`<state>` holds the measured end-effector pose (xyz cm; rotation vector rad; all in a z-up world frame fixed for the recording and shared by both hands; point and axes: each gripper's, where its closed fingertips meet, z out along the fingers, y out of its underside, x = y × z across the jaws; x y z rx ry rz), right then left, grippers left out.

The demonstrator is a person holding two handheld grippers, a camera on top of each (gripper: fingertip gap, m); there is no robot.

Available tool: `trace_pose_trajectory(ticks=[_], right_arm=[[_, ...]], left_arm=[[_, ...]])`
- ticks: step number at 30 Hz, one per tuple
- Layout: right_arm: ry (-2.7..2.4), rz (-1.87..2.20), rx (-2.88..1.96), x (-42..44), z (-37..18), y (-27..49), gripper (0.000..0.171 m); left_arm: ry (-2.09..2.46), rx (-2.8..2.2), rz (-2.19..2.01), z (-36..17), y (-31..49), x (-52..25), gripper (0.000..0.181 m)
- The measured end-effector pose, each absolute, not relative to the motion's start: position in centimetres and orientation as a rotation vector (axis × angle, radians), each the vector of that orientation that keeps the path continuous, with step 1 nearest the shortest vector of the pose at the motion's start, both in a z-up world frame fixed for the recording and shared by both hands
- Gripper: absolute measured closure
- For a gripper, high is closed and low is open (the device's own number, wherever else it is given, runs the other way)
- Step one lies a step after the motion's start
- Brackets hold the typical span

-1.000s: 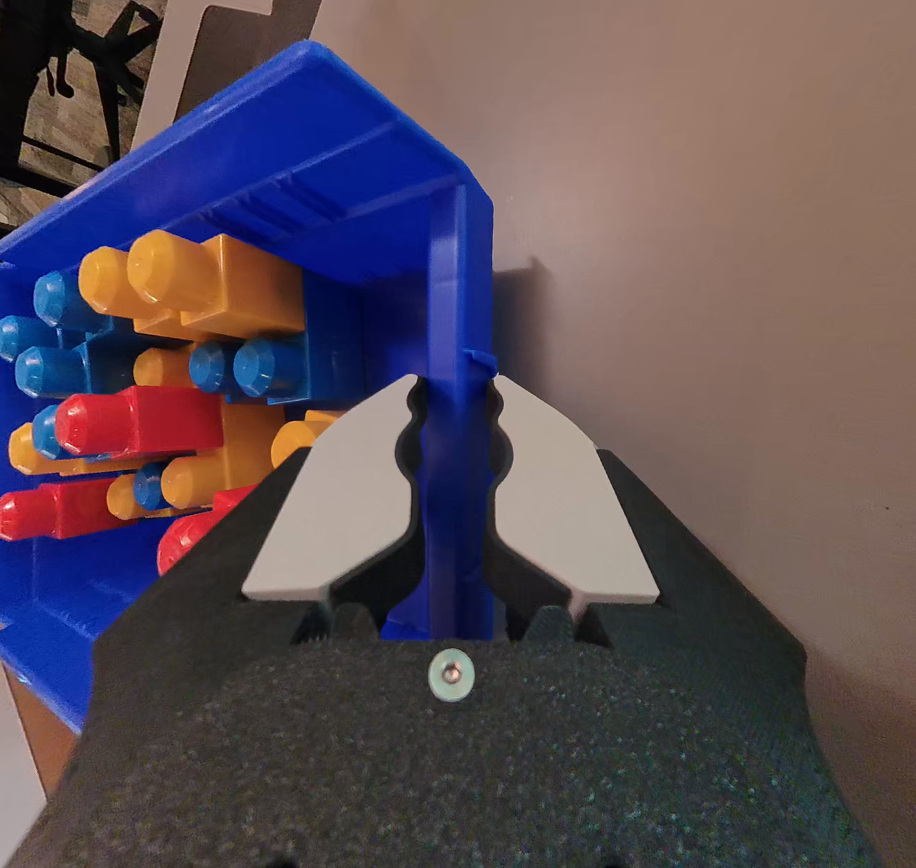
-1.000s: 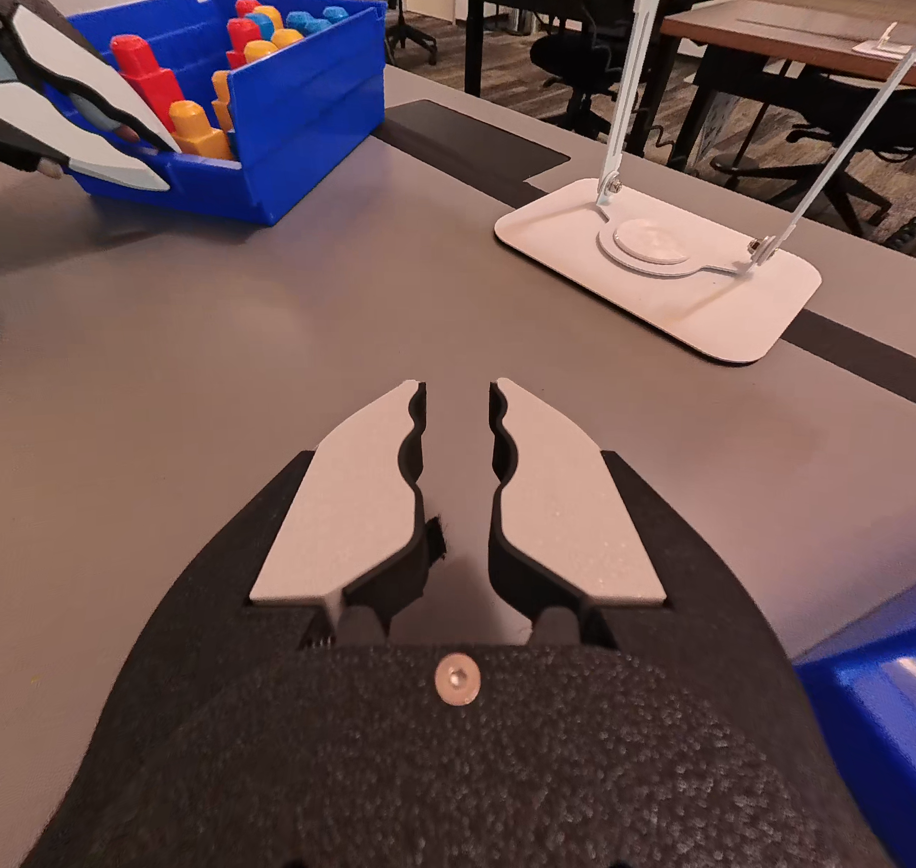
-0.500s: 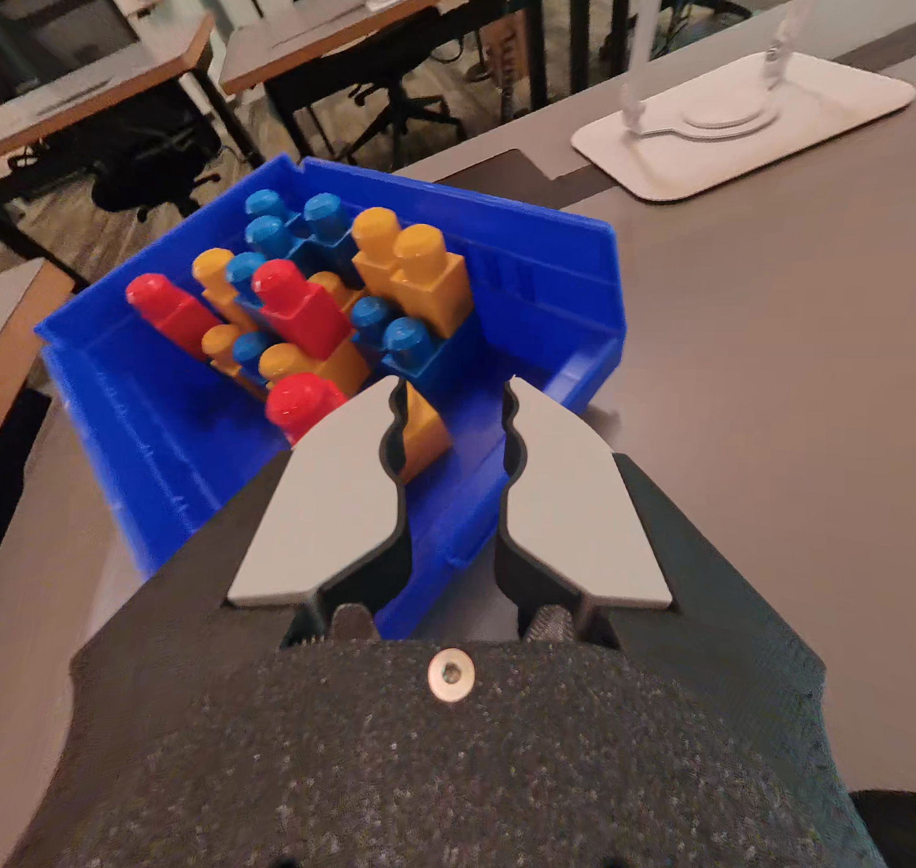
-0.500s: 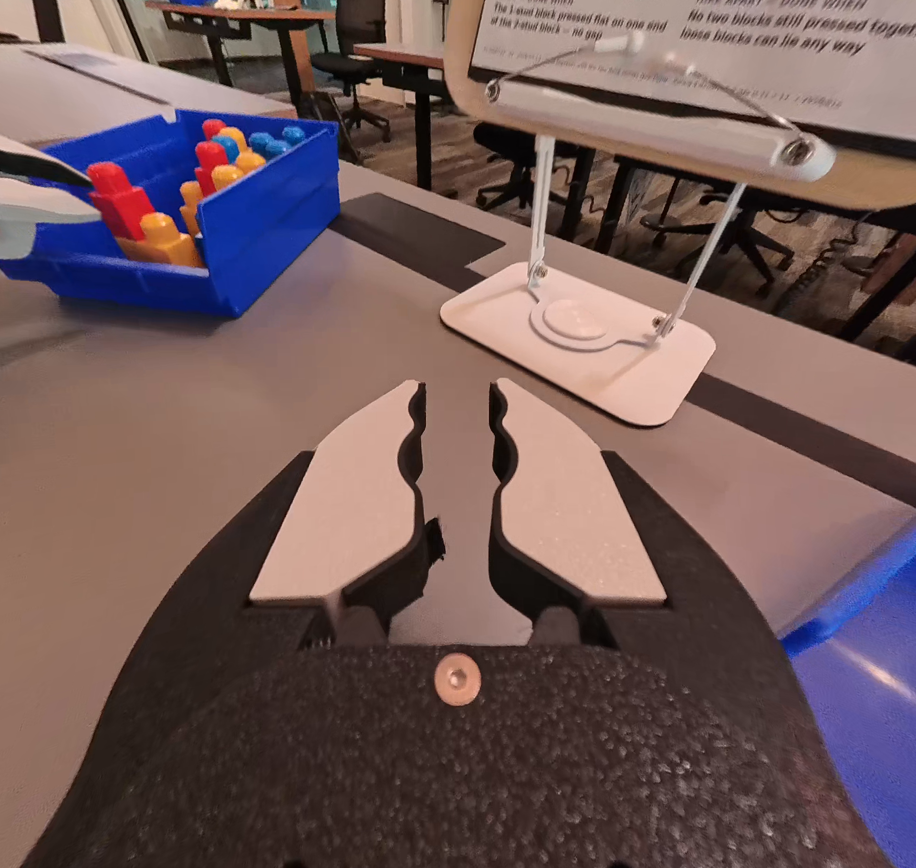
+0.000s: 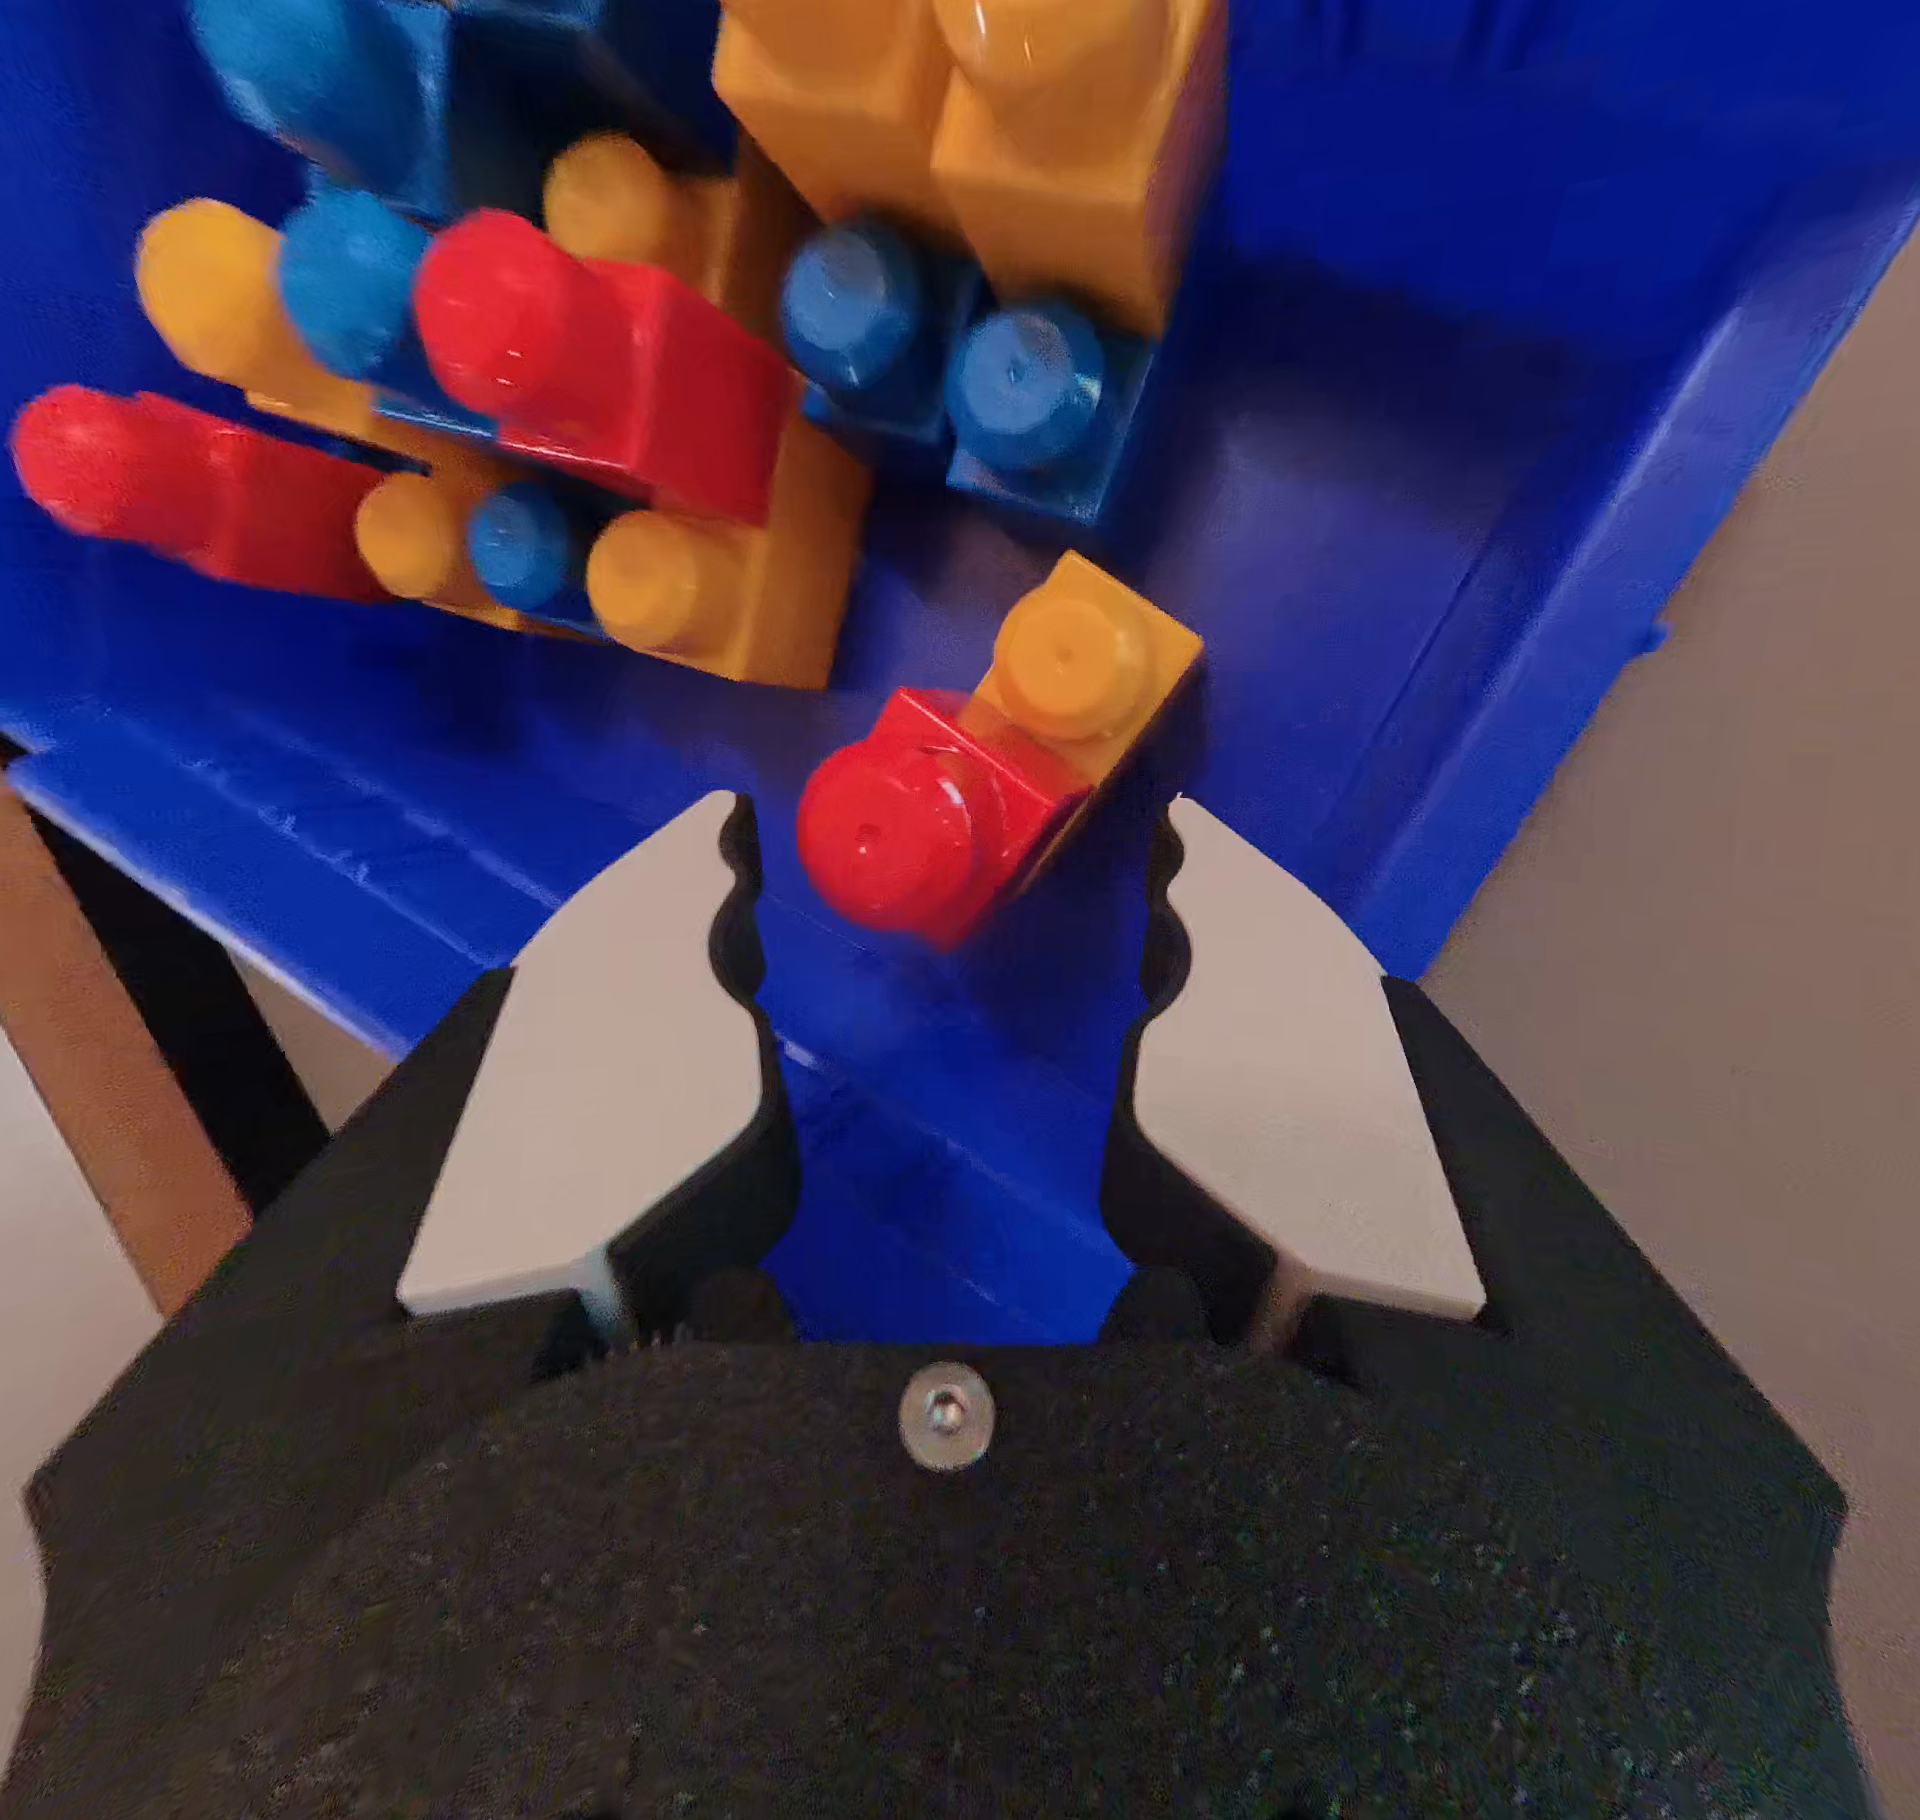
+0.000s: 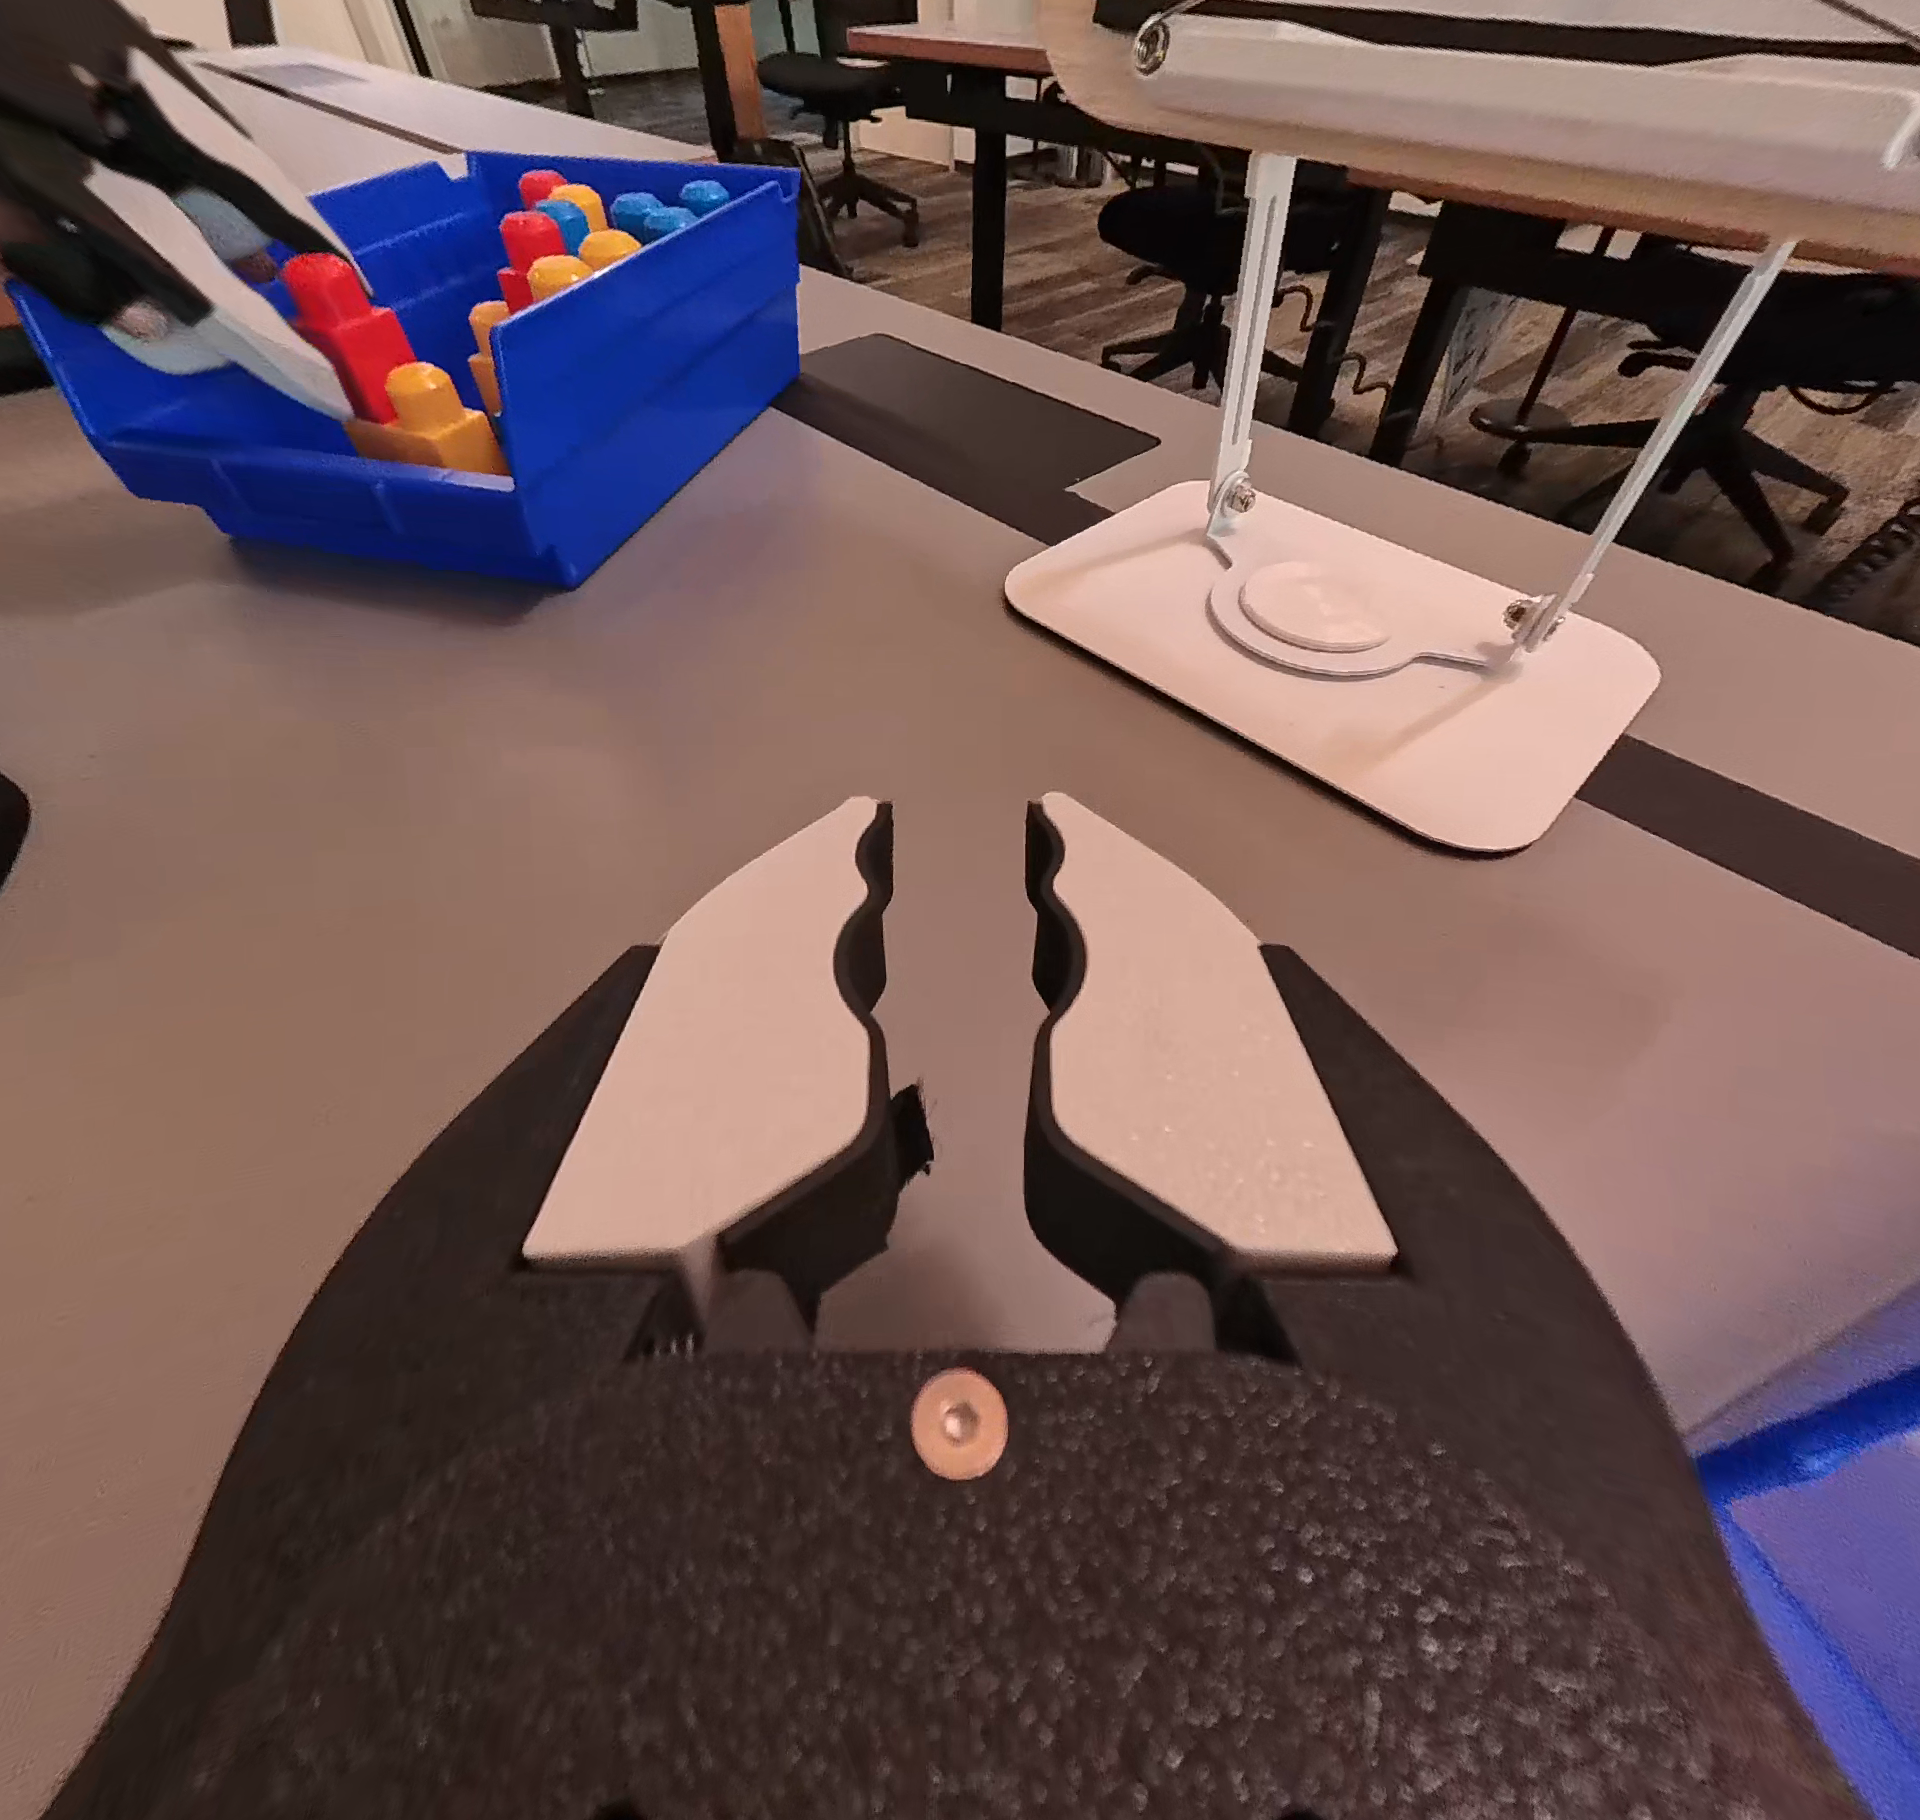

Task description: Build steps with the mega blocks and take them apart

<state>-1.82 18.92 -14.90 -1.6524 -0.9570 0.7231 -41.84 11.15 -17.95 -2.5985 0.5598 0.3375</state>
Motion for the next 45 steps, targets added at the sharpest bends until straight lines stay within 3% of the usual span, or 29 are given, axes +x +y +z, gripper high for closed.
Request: trace_pose_trajectory(ticks=[10, 18, 22, 27, 32, 37, 40, 45], right_arm=[[-1.012, 0.740, -1.672, -2.3, -16.2, 18.2, 0.147], [-1.055, 0.739, -1.644, -2.8, -16.2, 17.4, 0.148], [-1.072, 0.772, -1.561, -3.6, -14.6, 16.7, 0.146], [-1.213, 0.843, -1.402, -6.0, -9.6, 14.3, 0.122], [-1.317, 0.910, -1.307, -6.6, -6.4, 13.1, 0.091], [-1.437, 0.872, -1.331, -5.6, -9.8, 12.9, 0.096], [-1.507, 0.899, -1.322, -5.3, -12.0, 12.2, 0.124], [-1.484, 1.083, -1.324, -5.5, -12.7, 11.3, 0.128]], left_arm=[[0.842, -2.573, 0.390, -18.1, 11.6, -41.6, 0.140], [0.811, -2.370, 0.406, -12.6, 11.3, -39.6, 0.143], [0.825, -2.170, 0.236, -7.8, 11.3, -34.0, 0.143], [0.945, -1.916, -0.041, -4.1, 11.5, -22.8, 0.143], [1.058, -1.765, -0.254, -4.6, 11.7, -13.0, 0.143], [1.126, -1.747, -0.490, -8.6, 11.8, -7.4, 0.143], [1.154, -1.763, -0.603, -11.2, 11.5, -6.0, 0.144], [1.051, -1.701, -0.815, -11.5, 11.0, -6.1, 0.144]])
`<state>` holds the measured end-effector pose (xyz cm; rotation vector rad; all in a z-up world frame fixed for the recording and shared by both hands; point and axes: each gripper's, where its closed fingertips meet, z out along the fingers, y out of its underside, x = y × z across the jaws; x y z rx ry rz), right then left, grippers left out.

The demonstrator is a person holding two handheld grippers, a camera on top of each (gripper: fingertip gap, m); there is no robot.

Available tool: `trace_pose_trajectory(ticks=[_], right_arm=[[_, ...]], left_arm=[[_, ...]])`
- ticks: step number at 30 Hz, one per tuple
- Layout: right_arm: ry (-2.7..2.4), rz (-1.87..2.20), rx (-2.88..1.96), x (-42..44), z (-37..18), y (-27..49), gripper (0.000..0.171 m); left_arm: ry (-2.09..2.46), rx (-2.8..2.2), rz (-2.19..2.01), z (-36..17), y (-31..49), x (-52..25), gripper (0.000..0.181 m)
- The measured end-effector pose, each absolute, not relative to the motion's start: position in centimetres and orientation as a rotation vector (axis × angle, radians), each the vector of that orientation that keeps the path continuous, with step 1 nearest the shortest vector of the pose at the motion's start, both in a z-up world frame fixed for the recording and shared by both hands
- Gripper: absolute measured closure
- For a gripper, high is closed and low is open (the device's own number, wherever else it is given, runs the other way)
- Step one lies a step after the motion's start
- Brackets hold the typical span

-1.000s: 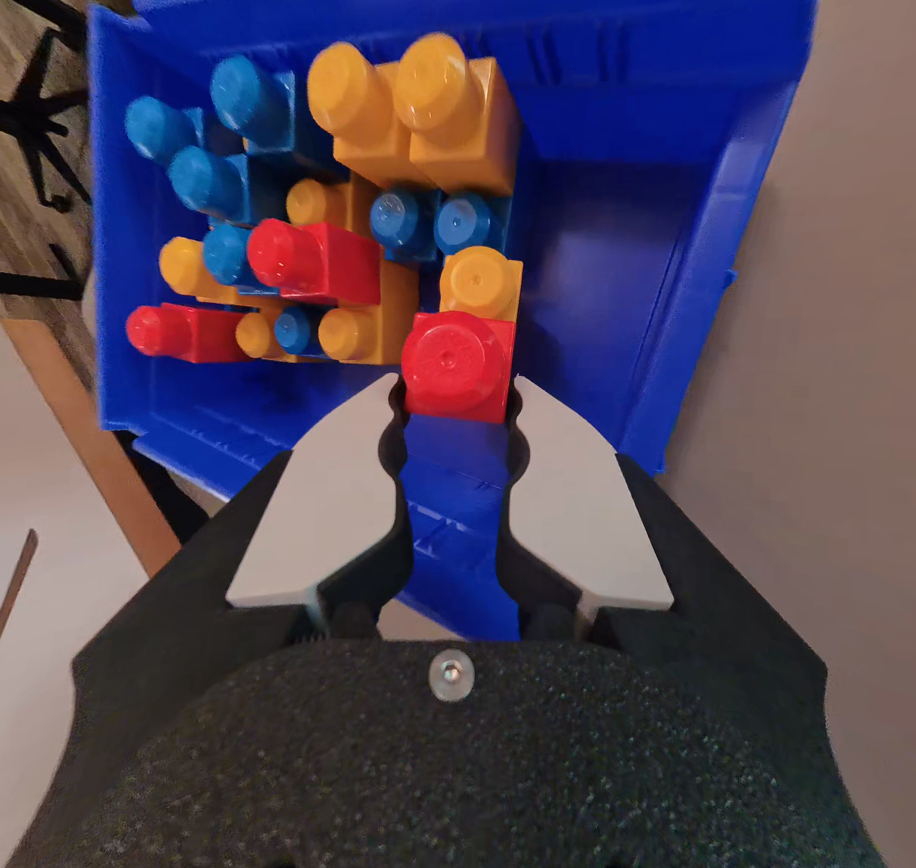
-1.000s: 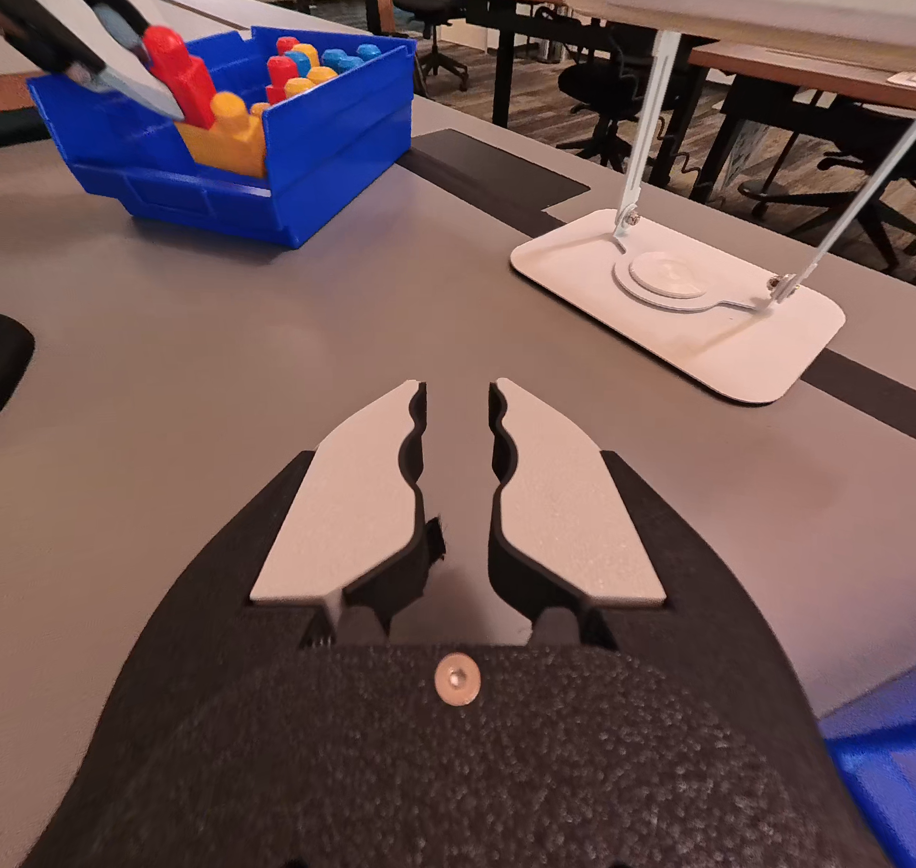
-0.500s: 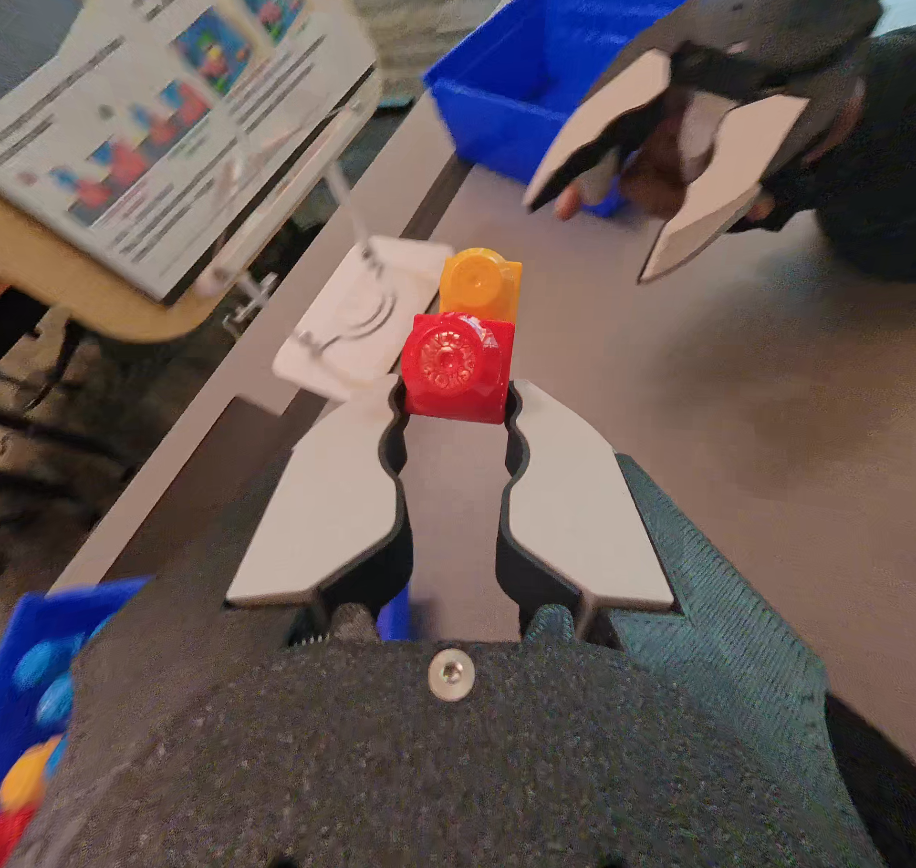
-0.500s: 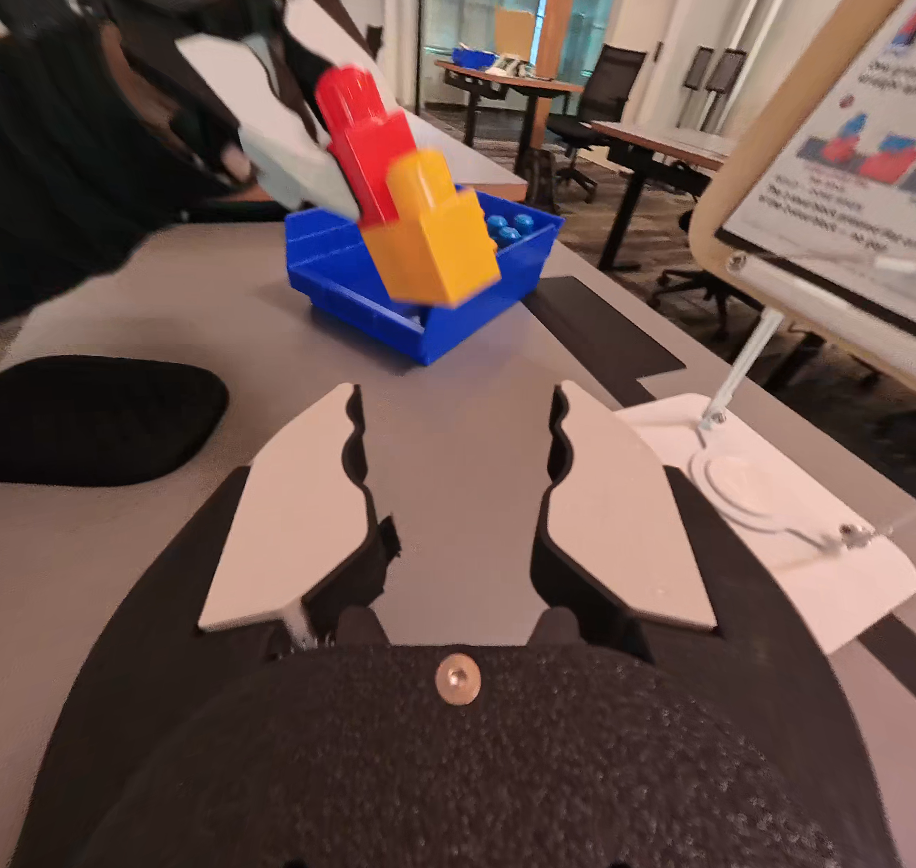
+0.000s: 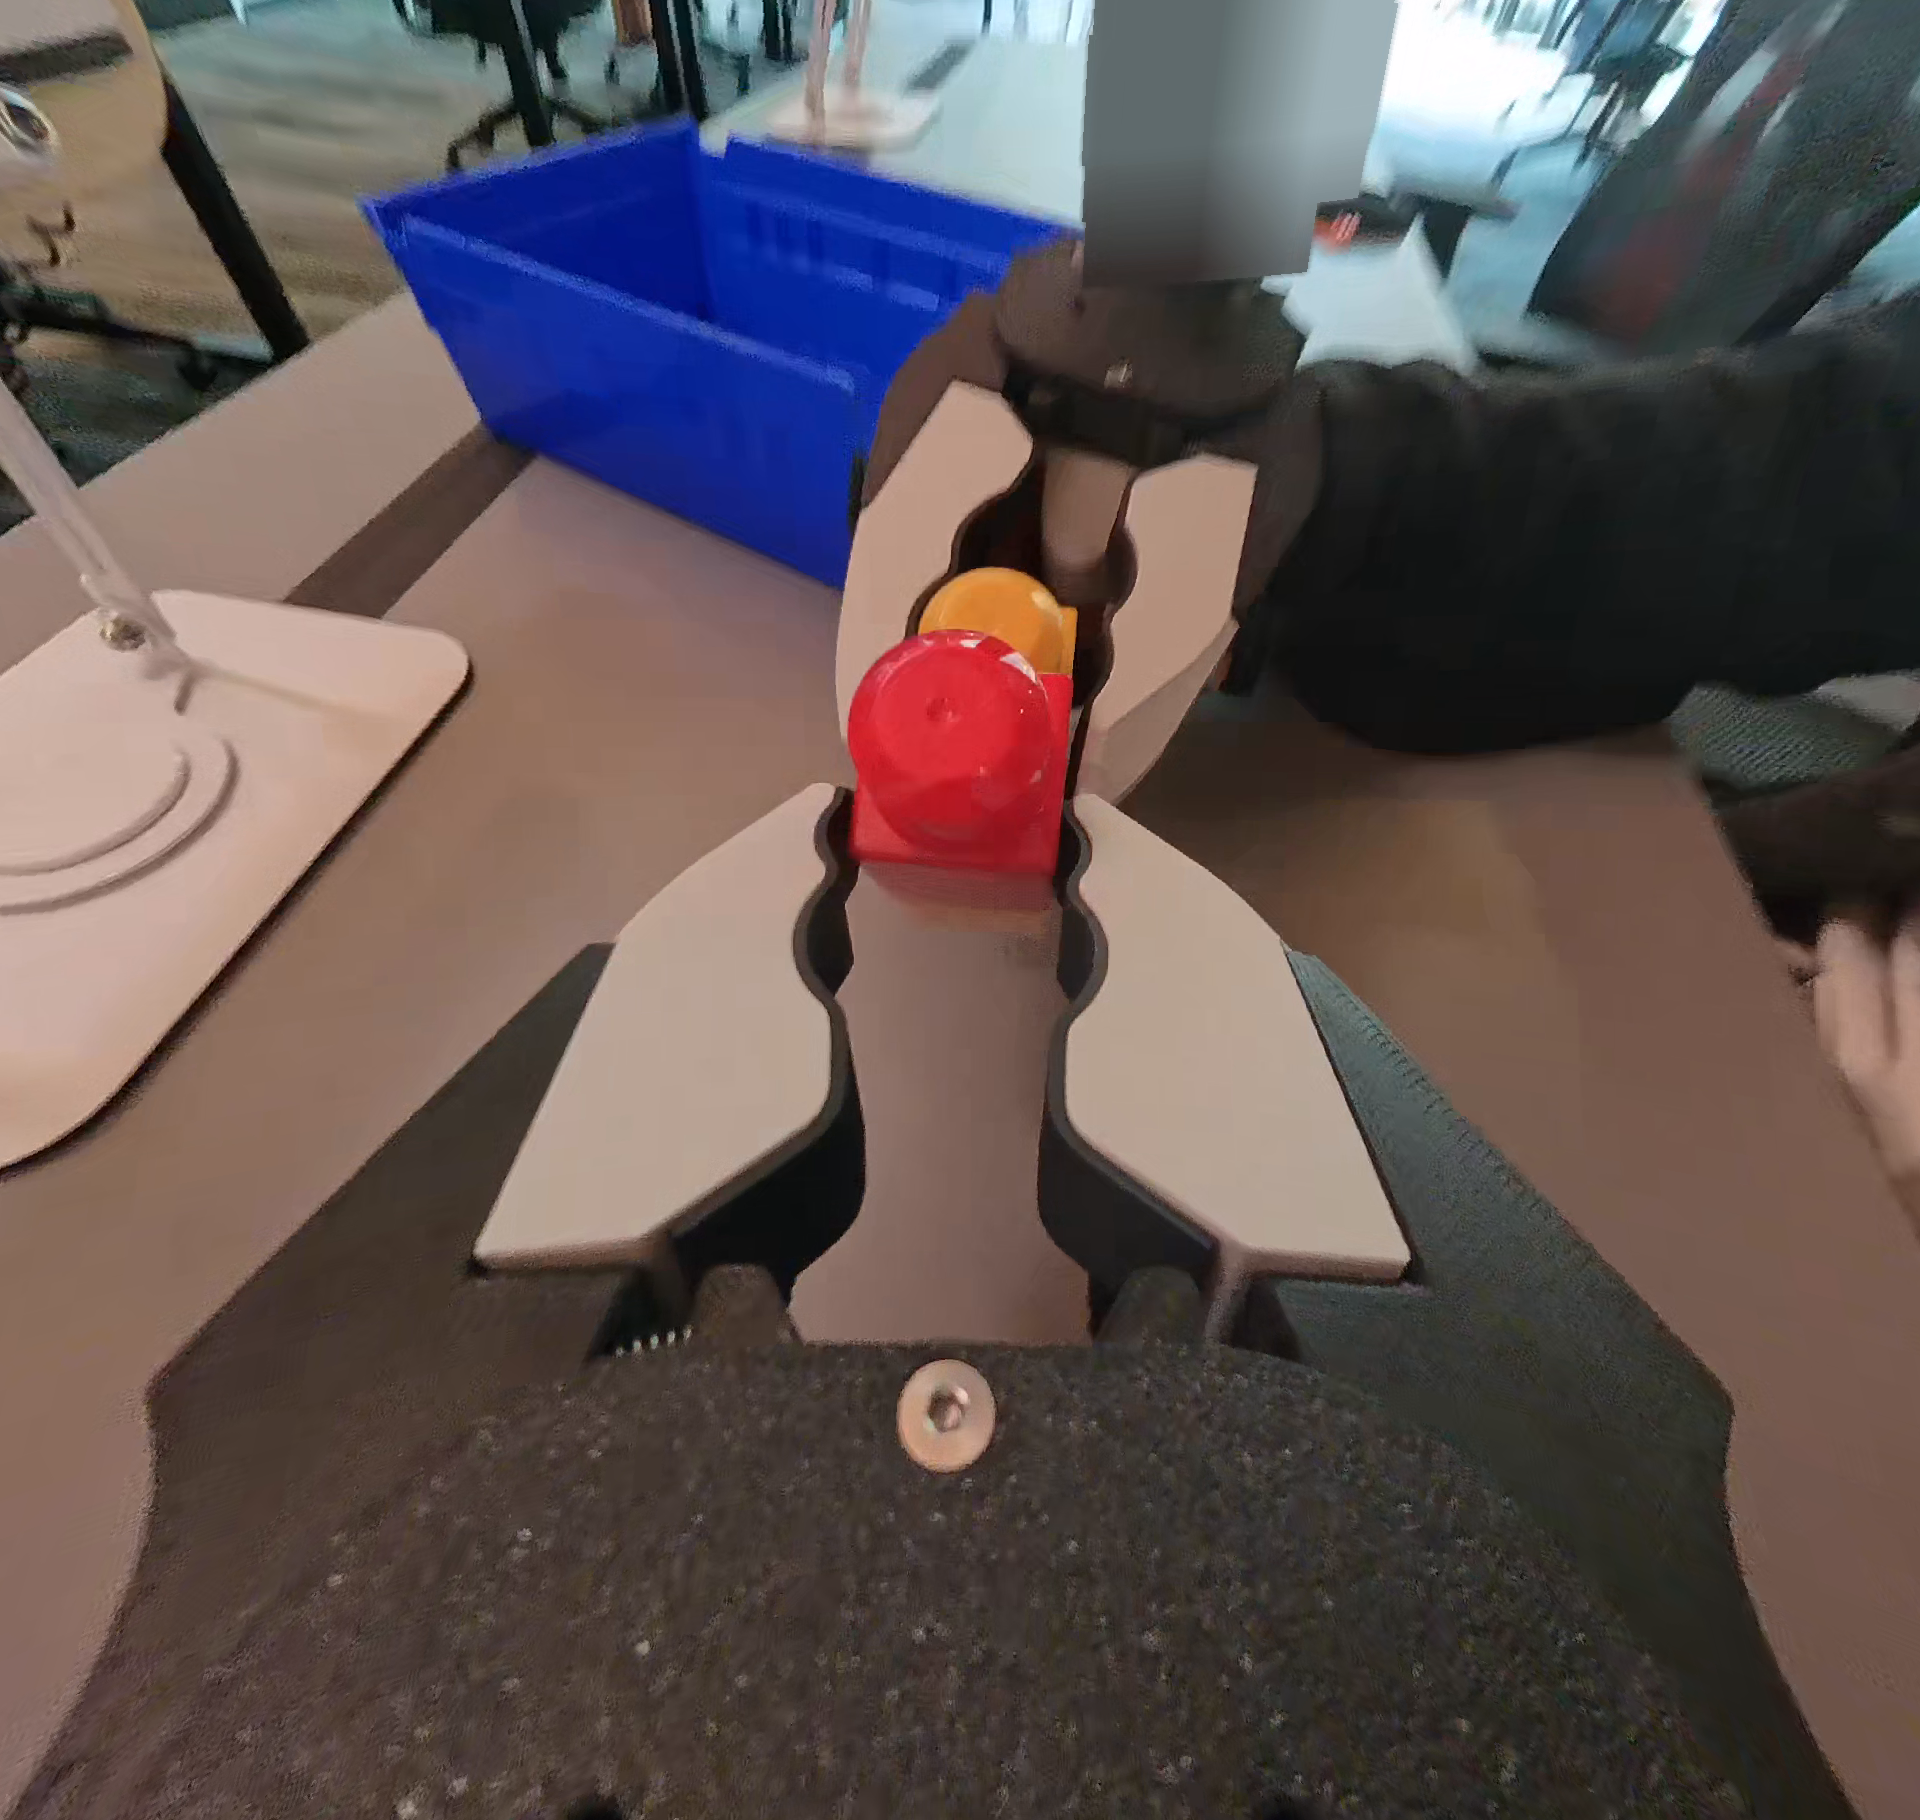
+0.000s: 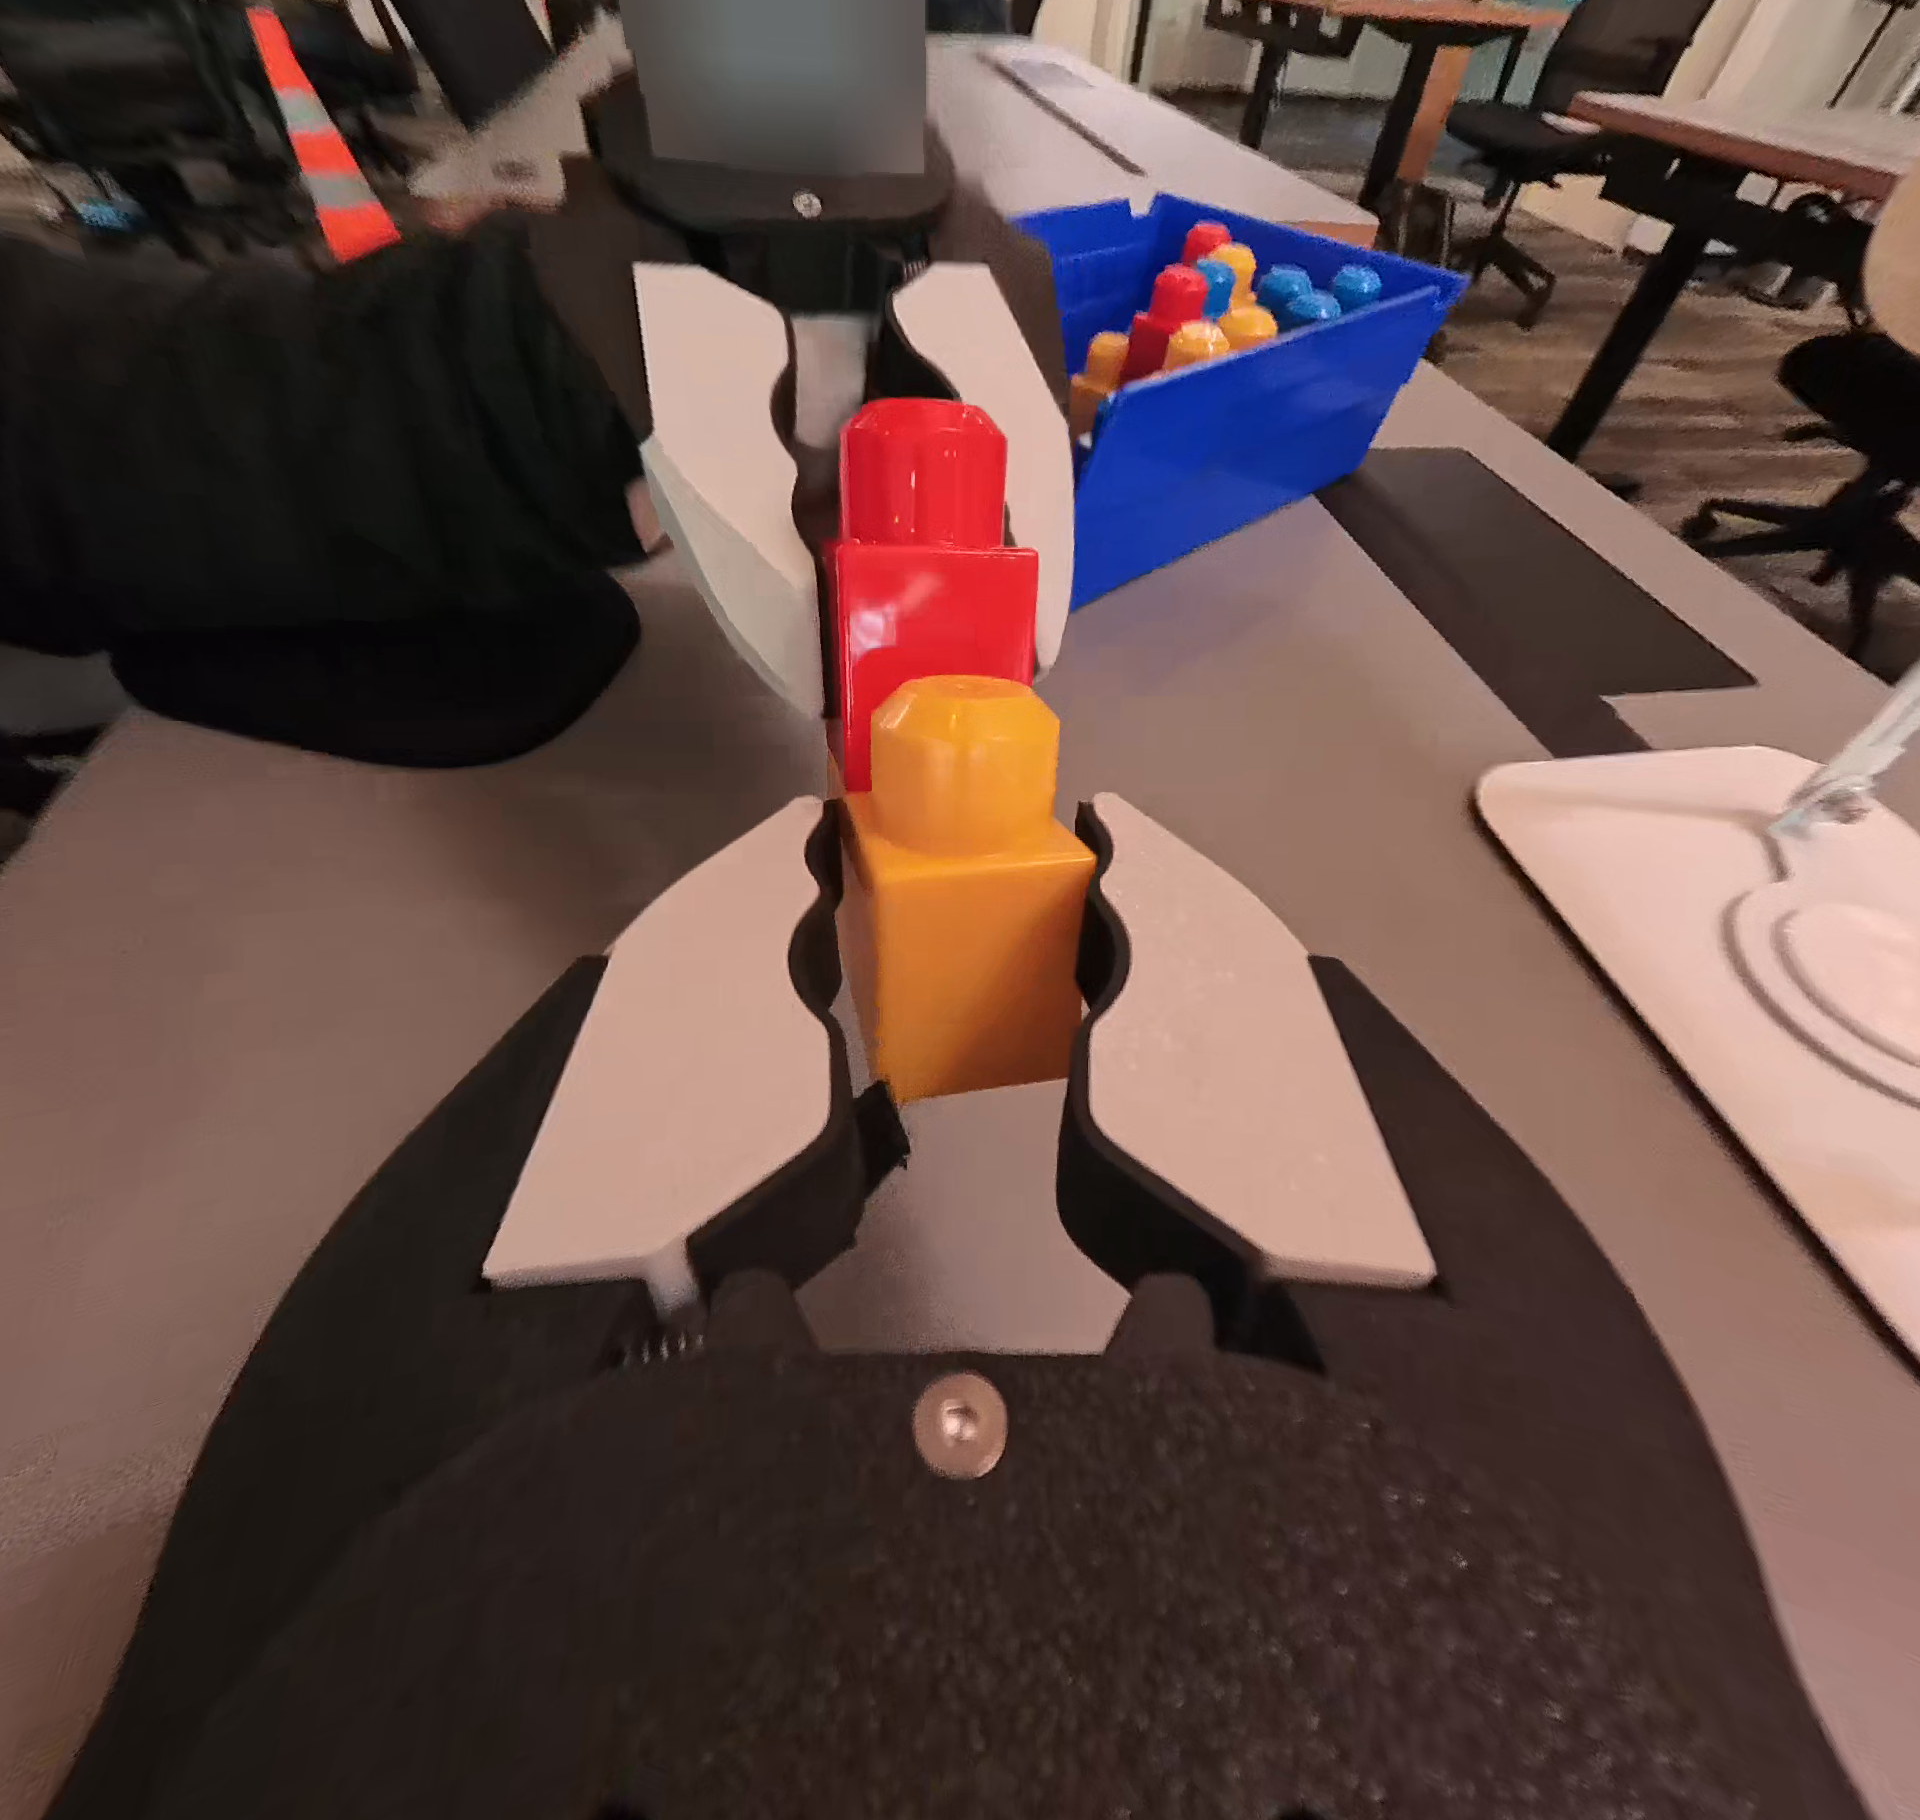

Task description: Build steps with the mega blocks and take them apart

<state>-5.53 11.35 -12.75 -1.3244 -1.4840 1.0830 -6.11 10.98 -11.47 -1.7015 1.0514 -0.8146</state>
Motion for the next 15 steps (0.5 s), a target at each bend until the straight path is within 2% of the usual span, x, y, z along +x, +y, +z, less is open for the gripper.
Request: trace_pose_trajectory(ticks=[4, 8, 15], right_arm=[[-1.299, 1.315, -1.277, -5.4, -10.3, 11.2, 0.134], [-1.045, 1.493, -1.201, -4.2, -6.9, 12.4, 0.134], [-0.691, 1.707, -1.087, -3.5, -3.7, 12.8, 0.134]], left_arm=[[0.878, -1.530, -0.963, -8.7, 11.3, -6.2, 0.142], [0.792, -1.477, -1.027, -7.7, 11.6, -6.3, 0.130], [0.656, -1.396, -1.172, -6.5, 11.2, -3.8, 0.129]])
